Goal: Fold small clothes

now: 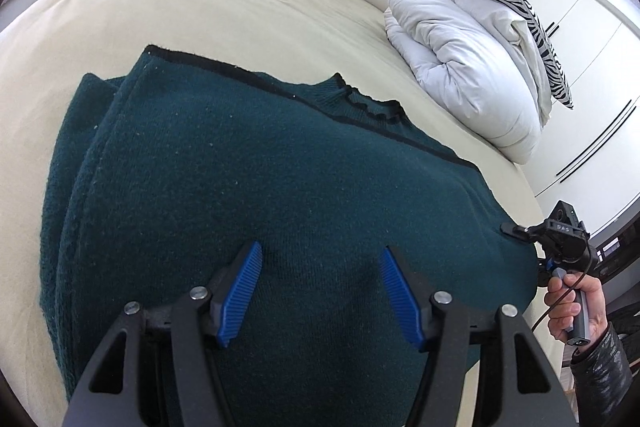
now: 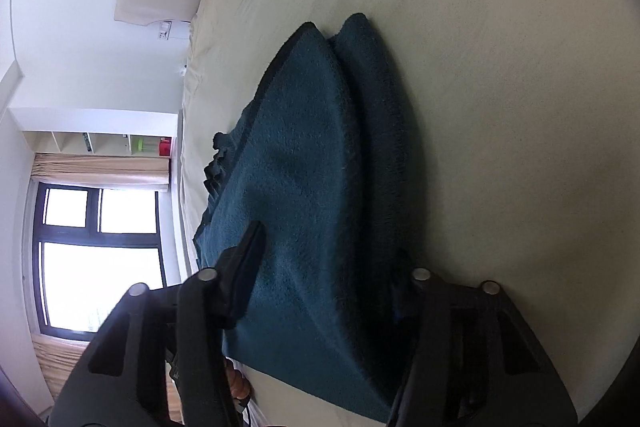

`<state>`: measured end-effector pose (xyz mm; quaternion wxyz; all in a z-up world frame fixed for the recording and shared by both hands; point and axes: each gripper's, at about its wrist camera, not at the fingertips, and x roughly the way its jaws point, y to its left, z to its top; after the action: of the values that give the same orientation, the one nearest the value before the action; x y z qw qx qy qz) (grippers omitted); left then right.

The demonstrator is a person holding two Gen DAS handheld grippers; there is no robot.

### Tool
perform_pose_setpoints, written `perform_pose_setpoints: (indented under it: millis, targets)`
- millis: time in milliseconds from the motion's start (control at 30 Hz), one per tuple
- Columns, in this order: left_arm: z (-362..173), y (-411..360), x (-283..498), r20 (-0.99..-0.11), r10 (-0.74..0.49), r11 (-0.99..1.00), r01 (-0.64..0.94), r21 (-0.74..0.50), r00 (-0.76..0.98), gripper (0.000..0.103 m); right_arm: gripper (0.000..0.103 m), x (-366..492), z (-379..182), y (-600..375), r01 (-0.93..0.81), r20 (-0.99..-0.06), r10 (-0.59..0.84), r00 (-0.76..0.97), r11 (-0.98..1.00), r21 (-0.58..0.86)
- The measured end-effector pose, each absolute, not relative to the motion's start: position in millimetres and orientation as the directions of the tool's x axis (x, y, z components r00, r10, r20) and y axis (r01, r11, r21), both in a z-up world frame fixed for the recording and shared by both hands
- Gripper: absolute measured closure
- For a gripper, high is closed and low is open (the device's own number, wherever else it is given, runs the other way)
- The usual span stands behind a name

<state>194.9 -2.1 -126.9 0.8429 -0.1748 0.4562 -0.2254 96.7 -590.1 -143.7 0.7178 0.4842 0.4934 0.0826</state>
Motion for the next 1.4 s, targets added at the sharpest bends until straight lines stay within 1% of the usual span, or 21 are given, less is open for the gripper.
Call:
perform_pose_setpoints:
  millis: [33, 133, 200, 333, 400, 500, 567, 667, 700, 767, 800, 900, 933, 967, 1033, 1100, 1167, 1233, 1300, 1333, 1400]
  targets:
    - [-127, -2, 195, -0.69, -0.541, 0.836, 0.22, -0.502, 0.482, 0.039, 0.076, 97, -146, -589, 0.364, -0.635, 0.59, 0.499, 0.521, 0.772]
    - [-127, -1, 196, -0.685, -0.548, 0.831, 0.219, -0.511, 0.48, 0.039, 0.086, 94, -152, -591, 0.367, -0.638, 0.583, 0.504, 0.524, 0.769]
    - [-128, 0, 197, -0.681, -0.55, 0.828, 0.214, -0.518, 0.484, 0.04, 0.087, 94, -151, -589, 0.359, -0.65, 0.572, 0.501, 0.546, 0.757]
    - [-129, 2, 198, -0.678, -0.554, 0.825, 0.207, -0.526, 0.483, 0.043, 0.089, 98, -142, -579, 0.357, -0.717, 0.499, 0.486, 0.636, 0.685]
    - [-130, 6, 199, -0.673, -0.562, 0.817, 0.197, -0.542, 0.481, 0.047, 0.09, 100, -136, -571, 0.354, -0.756, 0.448, 0.478, 0.689, 0.632]
    - [-134, 16, 202, -0.659, -0.584, 0.795, 0.168, -0.583, 0.474, 0.059, 0.09, 103, -122, -559, 0.358, -0.808, 0.355, 0.47, 0.76, 0.542]
    - [-136, 24, 204, -0.646, -0.605, 0.773, 0.149, -0.616, 0.465, 0.069, 0.091, 108, -111, -545, 0.358, -0.844, 0.276, 0.461, 0.812, 0.461]
    - [-138, 38, 205, -0.6, -0.656, 0.716, 0.126, -0.687, 0.458, 0.071, 0.091, 119, -84, -509, 0.321, -0.876, 0.15, 0.458, 0.891, 0.321]
    - [-137, 44, 204, -0.581, -0.669, 0.694, 0.111, -0.711, 0.463, 0.07, 0.091, 123, -72, -493, 0.291, -0.879, 0.112, 0.464, 0.918, 0.27]
    - [-132, 58, 199, -0.529, -0.688, 0.647, 0.091, -0.757, 0.497, 0.057, 0.091, 136, -47, -444, 0.202, -0.871, 0.06, 0.488, 0.963, 0.179]
    - [-130, 66, 197, -0.5, -0.698, 0.621, 0.085, -0.78, 0.513, 0.055, 0.091, 139, -34, -413, 0.13, -0.861, 0.052, 0.505, 0.982, 0.136]
    - [-128, 92, 188, -0.425, -0.71, 0.54, 0.047, -0.84, 0.561, 0.043, 0.091, 136, -13, -300, -0.186, -0.841, 0.133, 0.524, 0.982, 0.04]
    - [-129, 99, 187, -0.414, -0.707, 0.525, 0.032, -0.851, 0.574, 0.032, 0.091, 136, -17, -274, -0.257, -0.849, 0.149, 0.507, 0.966, 0.016]
    - [-130, 106, 185, -0.4, -0.707, 0.504, 0.02, -0.863, 0.583, 0.028, 0.091, 138, -27, -251, -0.315, -0.865, 0.163, 0.474, 0.949, 0.006]
    - [-132, 115, 185, -0.366, -0.73, 0.454, 0.01, -0.891, 0.578, 0.027, 0.09, 145, -49, -227, -0.34, -0.884, 0.193, 0.427, 0.94, 0.041]
    - [-132, 116, 188, -0.356, -0.741, 0.437, 0.007, -0.899, 0.569, 0.023, 0.09, 148, -65, -216, -0.342, -0.893, 0.215, 0.395, 0.937, 0.075]
    - [-131, 111, 193, -0.358, -0.753, 0.429, -0.001, -0.903, 0.552, 0.021, 0.088, 145, -76, -211, -0.333, -0.891, 0.207, 0.403, 0.94, 0.068]
    - [-124, 102, 202, -0.373, -0.762, 0.442, 0.004, -0.897, 0.529, 0.021, 0.088, 143, -79, -214, -0.324, -0.884, 0.215, 0.416, 0.943, 0.077]
    - [-118, 87, 212, -0.396, -0.77, 0.465, 0.016, -0.885, 0.5, 0.014, 0.087, 142, -77, -218, -0.317, -0.874, 0.229, 0.428, 0.944, 0.092]
    - [-116, 77, 220, -0.423, -0.771, 0.49, 0.018, -0.872, 0.476, 0.009, 0.085, 134, -76, -225, -0.318, -0.87, 0.234, 0.434, 0.943, 0.095]
    - [-114, 63, 230, -0.476, -0.758, 0.537, 0.012, -0.844, 0.445, 0.009, 0.08, 119, -79, -223, -0.327, -0.864, 0.253, 0.435, 0.939, 0.11]
